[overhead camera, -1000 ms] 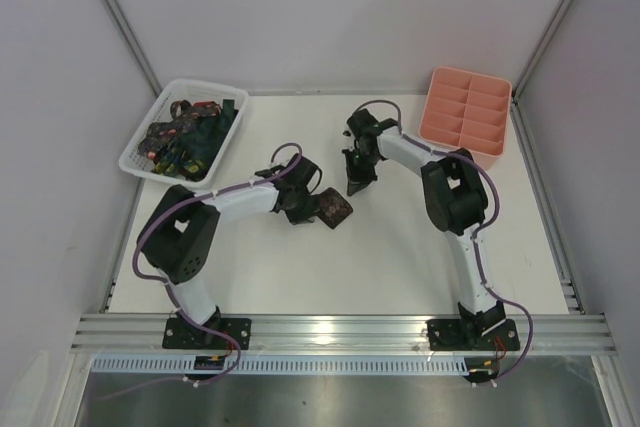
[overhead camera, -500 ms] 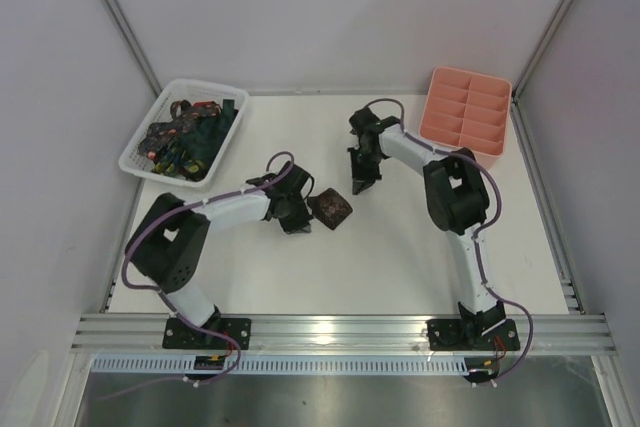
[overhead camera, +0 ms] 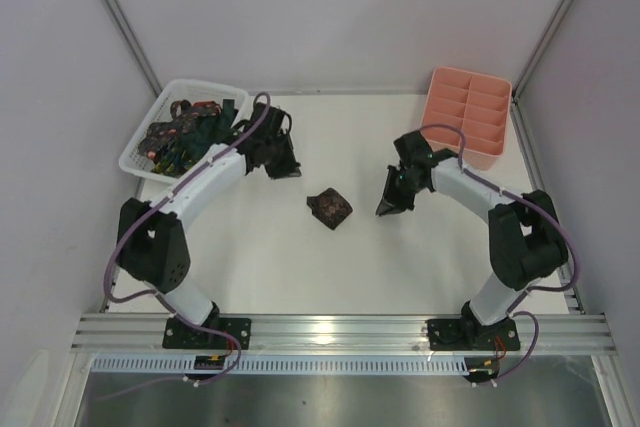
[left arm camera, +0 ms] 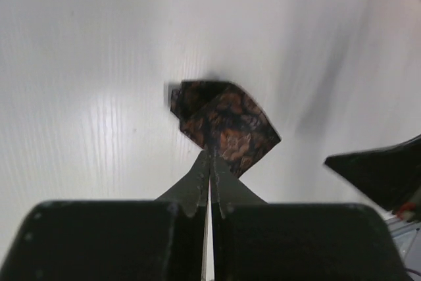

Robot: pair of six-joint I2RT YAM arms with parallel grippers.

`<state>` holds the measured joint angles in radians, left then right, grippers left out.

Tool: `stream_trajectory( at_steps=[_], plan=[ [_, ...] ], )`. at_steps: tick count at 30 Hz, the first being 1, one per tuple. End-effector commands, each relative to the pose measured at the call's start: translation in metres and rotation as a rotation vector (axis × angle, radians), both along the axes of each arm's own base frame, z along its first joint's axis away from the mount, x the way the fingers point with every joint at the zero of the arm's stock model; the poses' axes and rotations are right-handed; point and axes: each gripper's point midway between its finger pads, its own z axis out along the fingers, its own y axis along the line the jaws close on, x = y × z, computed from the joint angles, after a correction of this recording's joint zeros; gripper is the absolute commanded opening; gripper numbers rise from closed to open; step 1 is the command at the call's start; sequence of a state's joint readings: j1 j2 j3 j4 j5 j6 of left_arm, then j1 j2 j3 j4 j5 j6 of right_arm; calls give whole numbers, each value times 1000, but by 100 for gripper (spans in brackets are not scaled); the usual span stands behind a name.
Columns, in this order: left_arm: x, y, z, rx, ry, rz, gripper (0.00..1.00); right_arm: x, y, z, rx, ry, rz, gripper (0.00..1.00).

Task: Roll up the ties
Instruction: Roll the tie

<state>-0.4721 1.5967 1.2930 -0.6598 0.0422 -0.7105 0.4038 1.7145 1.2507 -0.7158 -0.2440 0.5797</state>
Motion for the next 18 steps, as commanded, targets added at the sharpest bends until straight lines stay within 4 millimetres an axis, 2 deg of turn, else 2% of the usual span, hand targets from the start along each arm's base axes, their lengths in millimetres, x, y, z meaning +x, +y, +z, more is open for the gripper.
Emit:
stream_trajectory(
  at_steps=[1, 3, 5, 9, 13, 18],
  plan=[
    [27, -10, 11, -43, -6, -146, 0, -8, 27, -6, 207, 3, -140, 13],
    [35, -24, -4, -60, 52, -234, 0, -10, 37, -13, 236, -7, -165, 0],
    [37, -30, -17, -65, 81, -283, 0, -16, 42, -25, 240, 14, -180, 0],
    [36, -41, -44, -101, 131, -317, 0, -19, 63, -45, 305, 60, -252, 0],
    [34, -46, -60, -94, 146, -320, 0, -20, 79, -55, 333, 70, -298, 0],
    [29, -54, -72, -98, 174, -340, 1, -19, 84, -72, 319, 98, -341, 0]
  ],
)
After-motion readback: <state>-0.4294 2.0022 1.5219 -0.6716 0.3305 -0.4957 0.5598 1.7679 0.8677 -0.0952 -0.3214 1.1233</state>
